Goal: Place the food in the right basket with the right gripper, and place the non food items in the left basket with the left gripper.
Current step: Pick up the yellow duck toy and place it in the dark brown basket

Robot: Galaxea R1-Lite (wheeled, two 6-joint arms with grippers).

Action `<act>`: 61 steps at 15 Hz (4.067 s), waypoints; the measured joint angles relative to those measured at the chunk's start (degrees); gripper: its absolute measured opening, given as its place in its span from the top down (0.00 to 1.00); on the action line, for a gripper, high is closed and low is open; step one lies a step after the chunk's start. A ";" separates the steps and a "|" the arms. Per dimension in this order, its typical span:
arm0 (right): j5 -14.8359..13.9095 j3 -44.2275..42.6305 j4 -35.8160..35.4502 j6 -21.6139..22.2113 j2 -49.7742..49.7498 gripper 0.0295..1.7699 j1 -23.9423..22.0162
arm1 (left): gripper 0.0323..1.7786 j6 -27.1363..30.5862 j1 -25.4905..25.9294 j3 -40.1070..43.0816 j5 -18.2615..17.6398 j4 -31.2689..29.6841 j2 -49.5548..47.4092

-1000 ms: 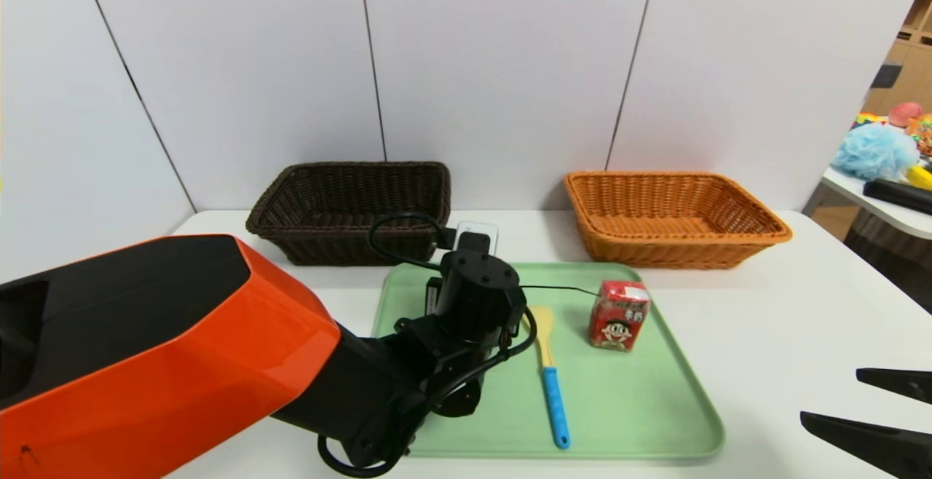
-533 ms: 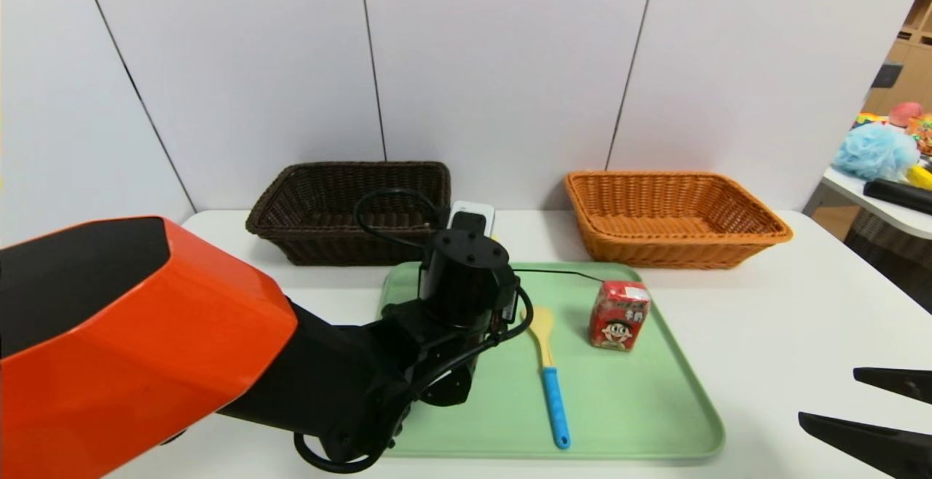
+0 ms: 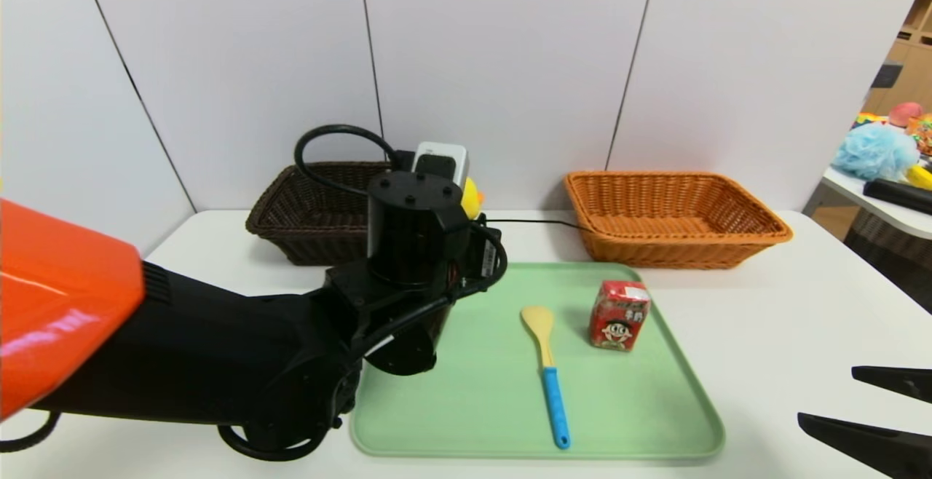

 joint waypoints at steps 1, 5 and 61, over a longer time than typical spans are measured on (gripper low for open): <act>0.06 0.00 0.00 0.00 -0.06 0.03 0.02 | 0.55 0.88 0.59 0.01 -0.06 0.38 -1.22; 0.06 0.44 0.16 -0.02 -0.63 0.03 0.11 | 0.55 1.63 4.86 -0.44 -2.86 5.42 -6.10; -0.54 1.46 -1.27 -0.02 0.40 0.03 2.68 | 0.81 11.24 39.62 -28.64 -47.85 22.10 17.26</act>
